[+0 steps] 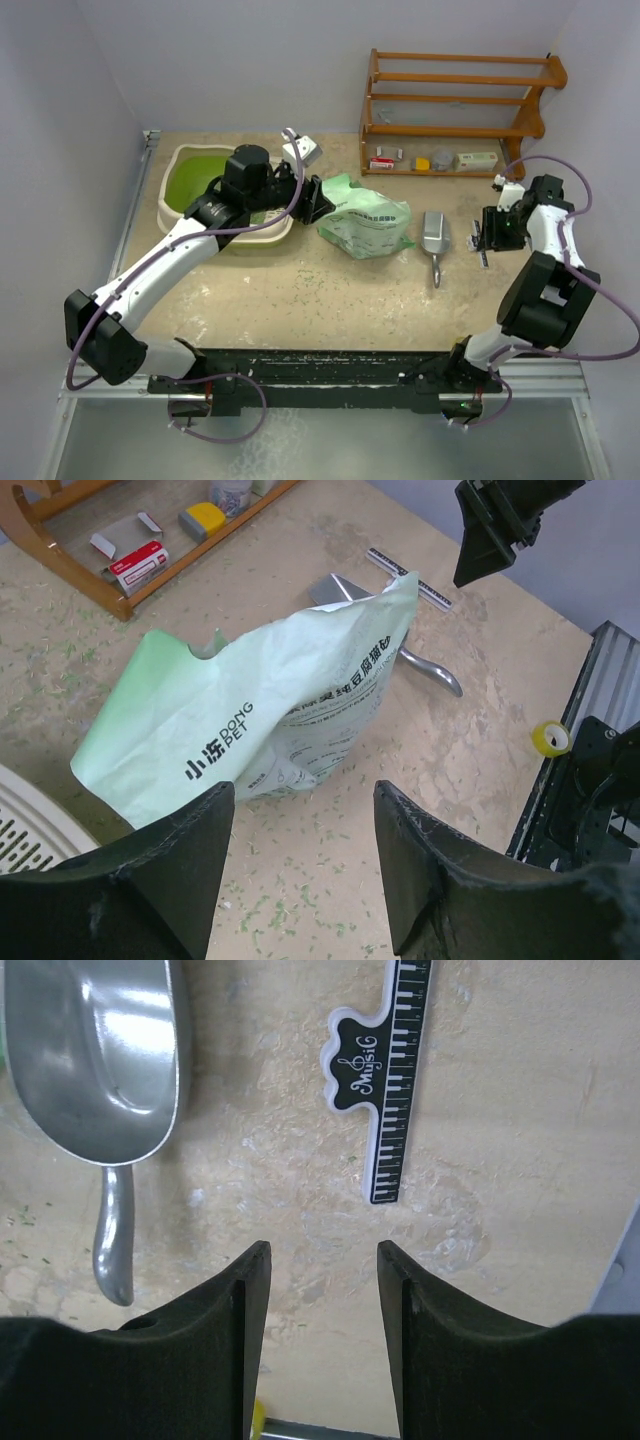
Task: Fill the litter box with clean litter
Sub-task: Pick up the clamp at the center of the board.
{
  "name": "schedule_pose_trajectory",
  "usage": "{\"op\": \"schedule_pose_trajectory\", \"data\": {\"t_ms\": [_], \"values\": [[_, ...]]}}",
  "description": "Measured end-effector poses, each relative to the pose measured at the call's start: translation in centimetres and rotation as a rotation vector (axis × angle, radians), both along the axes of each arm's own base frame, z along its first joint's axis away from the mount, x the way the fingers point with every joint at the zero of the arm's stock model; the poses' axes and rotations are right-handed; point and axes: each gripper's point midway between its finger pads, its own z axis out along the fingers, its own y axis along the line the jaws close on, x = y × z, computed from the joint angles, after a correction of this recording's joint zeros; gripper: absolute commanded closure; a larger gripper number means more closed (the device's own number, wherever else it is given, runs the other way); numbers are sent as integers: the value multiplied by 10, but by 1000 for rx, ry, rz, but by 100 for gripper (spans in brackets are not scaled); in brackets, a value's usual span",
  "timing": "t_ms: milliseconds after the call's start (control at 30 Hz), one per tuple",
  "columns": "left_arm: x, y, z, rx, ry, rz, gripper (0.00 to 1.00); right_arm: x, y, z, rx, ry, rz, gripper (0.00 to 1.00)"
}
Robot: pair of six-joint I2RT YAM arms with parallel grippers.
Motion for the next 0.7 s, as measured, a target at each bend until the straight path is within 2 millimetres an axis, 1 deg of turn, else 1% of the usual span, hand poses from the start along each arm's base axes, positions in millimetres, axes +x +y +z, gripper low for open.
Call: {"op": "schedule_pose_trajectory", "data": {"t_ms": [167,467,600,700], "values": [[-8,5,-3,-4,17,5,45,-2,-4,-25,3,74,20,51],[-9,5,-6,-4,29,10,46,-11,-16,-59,-39,172,24,53],[-8,6,-5,-11,42,20,47,-16,-18,-68,-51,190,21,54],[-8,6,-5,-15,48,26,47,-15,-21,-74,-67,193,15,59]]}}
